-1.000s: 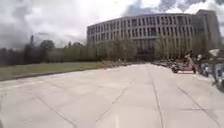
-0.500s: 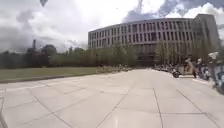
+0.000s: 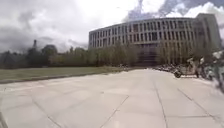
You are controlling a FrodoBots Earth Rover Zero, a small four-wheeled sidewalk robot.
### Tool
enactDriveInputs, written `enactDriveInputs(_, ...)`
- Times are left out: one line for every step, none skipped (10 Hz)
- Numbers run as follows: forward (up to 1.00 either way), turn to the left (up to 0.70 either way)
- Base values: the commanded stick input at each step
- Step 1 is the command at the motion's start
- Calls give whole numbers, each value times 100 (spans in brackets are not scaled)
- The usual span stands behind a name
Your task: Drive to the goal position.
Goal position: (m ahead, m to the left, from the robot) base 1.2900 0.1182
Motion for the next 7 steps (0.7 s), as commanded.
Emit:
enactDriveInputs(70, 3)
enactDriveInputs(70, 3)
enactDriveInputs(70, 3)
enactDriveInputs(70, 3)
enactDriveInputs(70, 3)
enactDriveInputs(70, 3)
enactDriveInputs(70, 3)
